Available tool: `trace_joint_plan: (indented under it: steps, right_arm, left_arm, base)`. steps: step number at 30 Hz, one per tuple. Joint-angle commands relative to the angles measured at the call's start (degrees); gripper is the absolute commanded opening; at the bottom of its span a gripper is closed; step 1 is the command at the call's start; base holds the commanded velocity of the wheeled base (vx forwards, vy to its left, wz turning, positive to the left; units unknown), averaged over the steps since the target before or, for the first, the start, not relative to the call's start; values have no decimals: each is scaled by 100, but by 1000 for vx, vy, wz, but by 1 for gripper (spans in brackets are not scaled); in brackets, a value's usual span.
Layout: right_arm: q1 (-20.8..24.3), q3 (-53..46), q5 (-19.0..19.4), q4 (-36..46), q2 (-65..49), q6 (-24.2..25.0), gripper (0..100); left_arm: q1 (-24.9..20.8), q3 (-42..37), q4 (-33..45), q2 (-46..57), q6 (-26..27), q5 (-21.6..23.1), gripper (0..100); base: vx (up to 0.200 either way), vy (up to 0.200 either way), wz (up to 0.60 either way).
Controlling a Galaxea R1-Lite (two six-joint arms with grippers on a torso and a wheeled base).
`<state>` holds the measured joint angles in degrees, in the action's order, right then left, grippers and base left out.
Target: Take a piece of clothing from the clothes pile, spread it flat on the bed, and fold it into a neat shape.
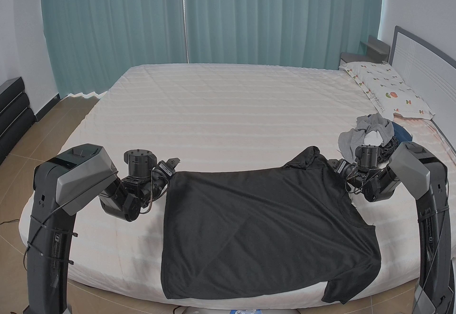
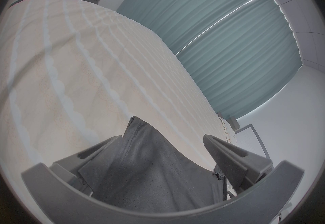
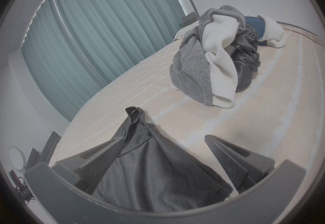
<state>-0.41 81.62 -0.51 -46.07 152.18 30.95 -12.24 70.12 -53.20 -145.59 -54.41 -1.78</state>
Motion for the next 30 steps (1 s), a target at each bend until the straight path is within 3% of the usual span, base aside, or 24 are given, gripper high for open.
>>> trace_joint_plan:
  steps: [1,13,14,23,30]
  right_arm:
    - [59,425,-54,63,401,-45,100]
    - [112,1032,-397,283,779,-45,100]
    - [112,1067,-406,274,796,-45,0]
    - [94,1322,-432,274,972,-28,0]
    - [-134,1796,-713,283,946,34,0]
  left_arm:
    - [-7,-7,3,5,0,-7,100]
    - [-7,10,-6,5,9,-7,100]
    - [-7,10,-6,5,9,-7,100]
    - [-7,10,-6,5,9,-7,100]
    - [-7,10,3,-4,27,-7,100]
  base:
    - [0,0,0]
    - [0,0,0]
    - [0,0,0]
    - [0,0,0]
    - [0,0,0]
